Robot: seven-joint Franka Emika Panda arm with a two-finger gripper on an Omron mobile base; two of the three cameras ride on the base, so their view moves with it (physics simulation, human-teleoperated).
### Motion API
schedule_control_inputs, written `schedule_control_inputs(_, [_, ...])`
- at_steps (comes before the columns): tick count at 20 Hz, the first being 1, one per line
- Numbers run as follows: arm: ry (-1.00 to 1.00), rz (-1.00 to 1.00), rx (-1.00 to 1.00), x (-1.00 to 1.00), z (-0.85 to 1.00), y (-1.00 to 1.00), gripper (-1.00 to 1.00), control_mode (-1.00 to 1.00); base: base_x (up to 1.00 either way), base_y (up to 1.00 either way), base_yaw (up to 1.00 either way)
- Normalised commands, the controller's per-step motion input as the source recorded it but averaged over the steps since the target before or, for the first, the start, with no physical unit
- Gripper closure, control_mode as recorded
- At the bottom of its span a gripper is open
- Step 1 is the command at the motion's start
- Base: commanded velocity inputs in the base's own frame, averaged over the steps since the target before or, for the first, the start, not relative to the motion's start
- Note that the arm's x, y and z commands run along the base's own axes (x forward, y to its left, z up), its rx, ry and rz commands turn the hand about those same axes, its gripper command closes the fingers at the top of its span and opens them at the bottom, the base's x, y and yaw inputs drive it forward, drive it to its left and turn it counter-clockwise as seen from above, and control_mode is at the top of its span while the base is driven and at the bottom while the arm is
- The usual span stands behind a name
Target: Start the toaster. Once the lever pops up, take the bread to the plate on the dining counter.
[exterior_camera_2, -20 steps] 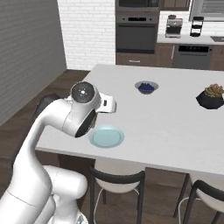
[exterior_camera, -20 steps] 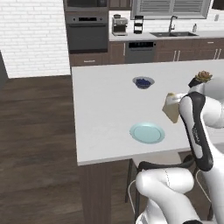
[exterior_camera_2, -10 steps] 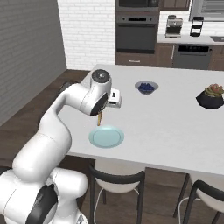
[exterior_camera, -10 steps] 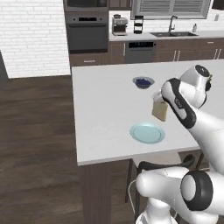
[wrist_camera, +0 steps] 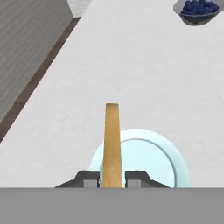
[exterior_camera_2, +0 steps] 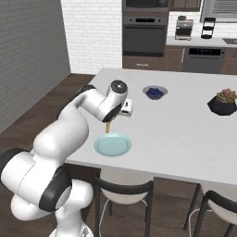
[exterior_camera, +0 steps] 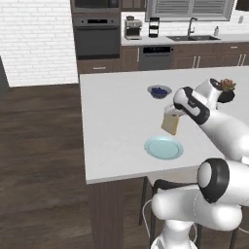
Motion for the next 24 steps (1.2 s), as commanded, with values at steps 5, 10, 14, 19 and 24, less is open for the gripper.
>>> schedule_control_inputs(5, [-0.01, 0.0, 0.15, 0.12, -0.44, 0.02, 1.0, -1.0, 0.0, 0.0, 0.0])
schedule_control_inputs(10, [0.02, 0.02, 0.12, 0.0, -0.48, 0.07, 1.0, -1.0, 0.0, 0.0, 0.0])
schedule_control_inputs(14, [0.0, 0.05, 0.11, -0.01, -0.24, 0.05, 1.0, -1.0, 0.0, 0.0, 0.0])
schedule_control_inputs(19, [0.0, 0.05, 0.06, 0.0, -0.43, 0.05, 1.0, -1.0, 0.0, 0.0, 0.0])
schedule_control_inputs(24, [0.0, 0.01, 0.01, 0.0, -0.26, 0.0, 1.0, -1.0, 0.0, 0.0, 0.0])
